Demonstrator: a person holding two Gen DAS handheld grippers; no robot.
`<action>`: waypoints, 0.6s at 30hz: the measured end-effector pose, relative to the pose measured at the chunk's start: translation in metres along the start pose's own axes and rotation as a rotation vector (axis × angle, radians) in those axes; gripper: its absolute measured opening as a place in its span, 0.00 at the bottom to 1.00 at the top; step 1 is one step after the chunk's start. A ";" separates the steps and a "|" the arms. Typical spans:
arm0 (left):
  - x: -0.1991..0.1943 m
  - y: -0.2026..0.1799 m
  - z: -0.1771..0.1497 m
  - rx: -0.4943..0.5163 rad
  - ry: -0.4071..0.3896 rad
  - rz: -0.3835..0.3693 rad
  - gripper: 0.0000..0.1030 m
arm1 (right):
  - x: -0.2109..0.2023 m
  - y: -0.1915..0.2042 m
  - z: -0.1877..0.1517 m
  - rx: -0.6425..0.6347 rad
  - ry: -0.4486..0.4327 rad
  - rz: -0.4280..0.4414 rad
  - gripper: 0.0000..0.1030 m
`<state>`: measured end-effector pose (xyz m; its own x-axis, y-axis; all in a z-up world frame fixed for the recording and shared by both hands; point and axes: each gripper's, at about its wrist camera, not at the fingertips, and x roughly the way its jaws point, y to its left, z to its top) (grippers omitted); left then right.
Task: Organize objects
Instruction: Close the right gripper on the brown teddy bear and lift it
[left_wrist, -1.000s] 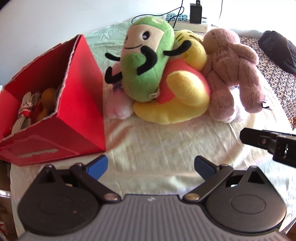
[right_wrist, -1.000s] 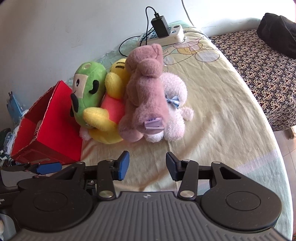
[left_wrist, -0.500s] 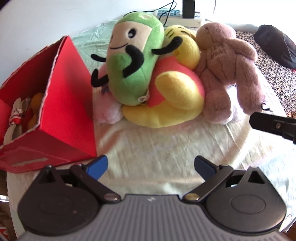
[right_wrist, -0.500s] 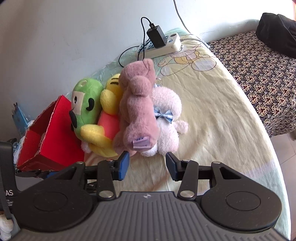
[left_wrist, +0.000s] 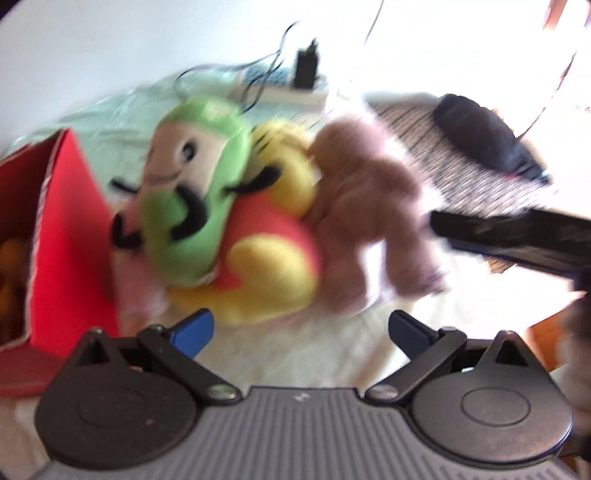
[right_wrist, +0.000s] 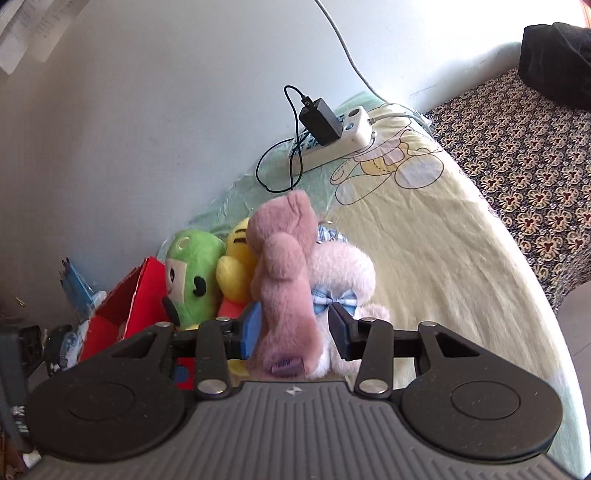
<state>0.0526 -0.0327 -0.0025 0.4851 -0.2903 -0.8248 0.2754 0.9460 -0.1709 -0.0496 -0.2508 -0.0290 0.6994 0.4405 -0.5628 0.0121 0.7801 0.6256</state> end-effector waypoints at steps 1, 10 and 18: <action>-0.002 -0.001 0.002 0.004 -0.015 -0.029 0.98 | 0.003 -0.001 0.002 0.004 0.003 0.006 0.43; 0.006 -0.020 0.008 0.067 -0.062 -0.177 0.99 | 0.034 0.002 0.017 -0.016 0.030 0.045 0.40; 0.008 -0.028 0.014 0.142 -0.078 -0.236 0.98 | 0.043 -0.004 0.017 -0.001 0.058 0.100 0.30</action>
<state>0.0606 -0.0637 0.0028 0.4549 -0.5153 -0.7263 0.4991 0.8230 -0.2713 -0.0073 -0.2425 -0.0460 0.6549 0.5410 -0.5276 -0.0564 0.7312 0.6798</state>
